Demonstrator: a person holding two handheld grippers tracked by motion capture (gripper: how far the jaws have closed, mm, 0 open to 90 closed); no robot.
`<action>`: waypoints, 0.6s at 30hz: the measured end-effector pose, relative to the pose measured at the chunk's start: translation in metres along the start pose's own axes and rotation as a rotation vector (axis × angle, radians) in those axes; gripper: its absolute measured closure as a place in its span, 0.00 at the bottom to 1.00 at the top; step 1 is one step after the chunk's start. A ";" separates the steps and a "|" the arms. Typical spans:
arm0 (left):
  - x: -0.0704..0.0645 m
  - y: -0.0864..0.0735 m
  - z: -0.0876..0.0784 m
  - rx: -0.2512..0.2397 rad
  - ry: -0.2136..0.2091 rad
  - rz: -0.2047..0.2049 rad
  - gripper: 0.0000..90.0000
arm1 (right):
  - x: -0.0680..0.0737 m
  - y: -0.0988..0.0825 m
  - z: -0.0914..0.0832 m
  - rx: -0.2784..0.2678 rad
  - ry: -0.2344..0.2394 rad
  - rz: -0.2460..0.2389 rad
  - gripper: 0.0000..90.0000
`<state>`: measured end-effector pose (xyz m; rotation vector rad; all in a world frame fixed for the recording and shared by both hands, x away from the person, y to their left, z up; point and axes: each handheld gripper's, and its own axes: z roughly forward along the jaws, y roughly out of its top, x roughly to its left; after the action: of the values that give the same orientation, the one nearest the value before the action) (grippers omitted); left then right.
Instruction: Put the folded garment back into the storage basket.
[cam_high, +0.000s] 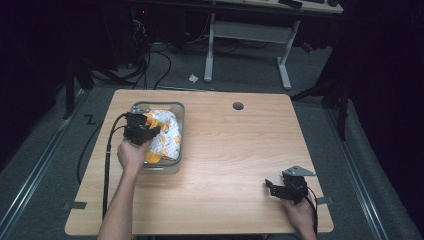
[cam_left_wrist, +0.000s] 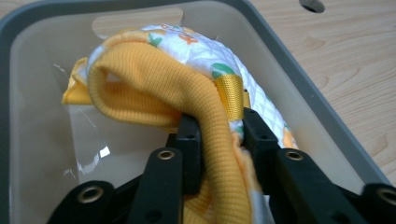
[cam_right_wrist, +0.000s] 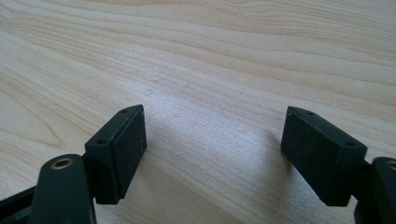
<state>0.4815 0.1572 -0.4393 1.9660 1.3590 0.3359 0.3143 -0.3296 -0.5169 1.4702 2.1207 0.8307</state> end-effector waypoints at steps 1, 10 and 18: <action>-0.001 0.001 0.003 0.022 0.034 -0.009 0.65 | 0.000 0.000 0.000 0.000 -0.001 0.000 0.25; -0.009 0.003 -0.008 -0.037 0.084 0.029 0.49 | 0.000 0.000 0.000 0.000 -0.001 0.001 0.25; -0.024 0.004 -0.027 -0.114 0.012 0.040 0.46 | 0.000 0.000 0.000 -0.001 -0.001 -0.001 0.25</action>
<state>0.4588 0.1455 -0.4126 1.9016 1.2812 0.4354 0.3144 -0.3298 -0.5170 1.4684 2.1204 0.8298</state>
